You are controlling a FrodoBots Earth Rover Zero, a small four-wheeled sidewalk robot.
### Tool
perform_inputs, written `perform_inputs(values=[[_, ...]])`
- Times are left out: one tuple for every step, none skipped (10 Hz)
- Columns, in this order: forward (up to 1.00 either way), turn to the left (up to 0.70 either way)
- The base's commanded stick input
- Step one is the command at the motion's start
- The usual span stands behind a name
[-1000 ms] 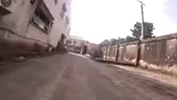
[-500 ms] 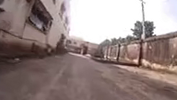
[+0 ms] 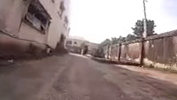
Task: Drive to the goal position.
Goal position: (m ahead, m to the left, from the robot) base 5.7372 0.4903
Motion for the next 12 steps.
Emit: perform_inputs(values=[[0.7, 0.01], [0.7, 0.01], [0.7, 0.01], [0.7, 0.01], [0.7, 0.01], [0.7, 0.01], [0.7, 0.01], [0.7, 0.01], [0.7, 0.01], [0.7, 0.01], [0.7, 0.01], [0.7, 0.01]])
